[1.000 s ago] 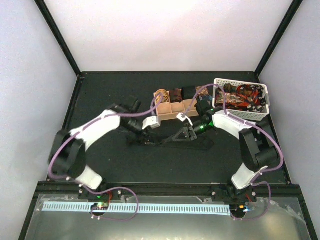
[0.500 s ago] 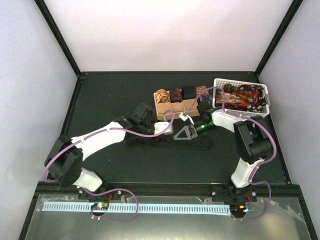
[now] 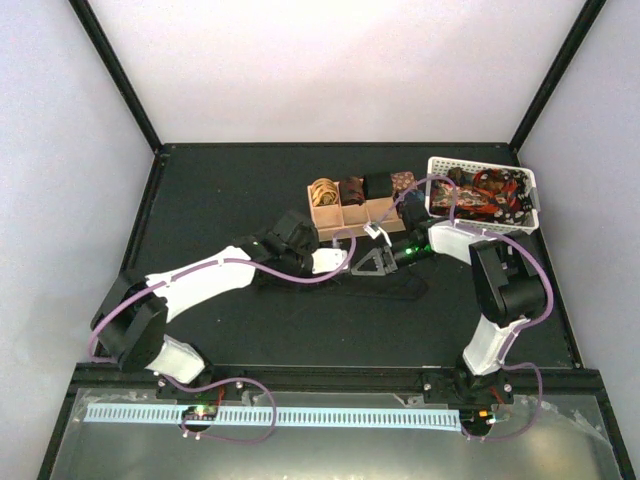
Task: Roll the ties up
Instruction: Pass from the right arm to the left
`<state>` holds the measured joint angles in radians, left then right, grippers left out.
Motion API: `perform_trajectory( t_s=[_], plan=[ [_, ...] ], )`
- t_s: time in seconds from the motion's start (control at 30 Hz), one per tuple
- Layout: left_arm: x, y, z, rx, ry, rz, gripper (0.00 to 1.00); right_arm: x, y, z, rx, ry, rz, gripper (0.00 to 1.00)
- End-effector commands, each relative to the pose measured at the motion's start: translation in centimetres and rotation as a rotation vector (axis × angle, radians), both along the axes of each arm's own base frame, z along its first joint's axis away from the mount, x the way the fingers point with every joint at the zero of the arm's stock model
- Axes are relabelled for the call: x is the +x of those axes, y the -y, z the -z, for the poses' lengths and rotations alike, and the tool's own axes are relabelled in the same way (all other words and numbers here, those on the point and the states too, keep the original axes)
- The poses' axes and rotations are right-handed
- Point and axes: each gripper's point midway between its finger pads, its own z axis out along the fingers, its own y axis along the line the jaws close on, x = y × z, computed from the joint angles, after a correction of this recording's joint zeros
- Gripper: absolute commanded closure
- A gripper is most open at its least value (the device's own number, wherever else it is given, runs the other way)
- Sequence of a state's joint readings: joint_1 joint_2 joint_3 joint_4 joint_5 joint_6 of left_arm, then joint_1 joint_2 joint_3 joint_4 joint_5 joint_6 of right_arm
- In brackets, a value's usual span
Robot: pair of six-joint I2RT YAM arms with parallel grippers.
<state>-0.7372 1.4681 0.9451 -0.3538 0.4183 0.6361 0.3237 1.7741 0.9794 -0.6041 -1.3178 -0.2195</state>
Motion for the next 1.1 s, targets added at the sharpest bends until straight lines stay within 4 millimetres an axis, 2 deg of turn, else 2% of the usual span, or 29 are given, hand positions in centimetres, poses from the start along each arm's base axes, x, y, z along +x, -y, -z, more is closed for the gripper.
perform_trajectory(
  t_s=[0.0, 0.1, 0.2, 0.27, 0.3, 0.33, 0.37, 0.5, 0.83, 1.07],
  plan=[
    [1.0, -0.1, -0.2, 0.042, 0.060, -0.054, 0.53, 0.1, 0.0, 0.4, -0.002, -0.009, 0.007, 0.99],
    [2.0, -0.2, -0.1, 0.066, 0.073, -0.093, 0.73, 0.0, 0.0, 0.4, -0.002, -0.012, 0.006, 0.99],
    [2.0, -0.5, 0.1, 0.092, 0.076, -0.086, 0.88, 0.0, 0.1, 0.7, -0.015, -0.010, 0.006, 0.99],
    [1.7, -1.0, 0.4, 0.111, 0.076, -0.061, 0.95, 0.1, 0.1, 1.0, -0.031, -0.005, 0.008, 0.95],
    [1.5, -1.3, 0.7, 0.124, 0.073, -0.045, 0.98, 0.2, 0.1, 1.2, -0.041, -0.003, 0.010, 0.89],
    [1.5, -1.7, 1.0, 0.137, 0.068, -0.035, 0.98, 0.2, 0.2, 1.5, -0.057, -0.002, 0.014, 0.79],
    [1.6, -2.2, 1.3, 0.150, 0.065, -0.030, 0.98, 0.4, 0.3, 1.7, -0.072, 0.006, 0.018, 0.75],
    [2.0, -4.5, 4.0, 0.277, 0.046, 0.003, 0.98, 1.2, 1.0, 3.6, -0.188, 0.041, 0.053, 0.67],
    [4.1, -8.8, 6.7, 0.488, 0.107, -0.002, 0.98, 3.6, 4.5, 7.7, -0.507, 0.155, 0.146, 0.70],
    [3.7, -10.2, 7.9, 0.587, 0.052, 0.038, 0.98, 3.5, 5.2, 8.3, -0.561, 0.157, 0.137, 0.71]
  ],
)
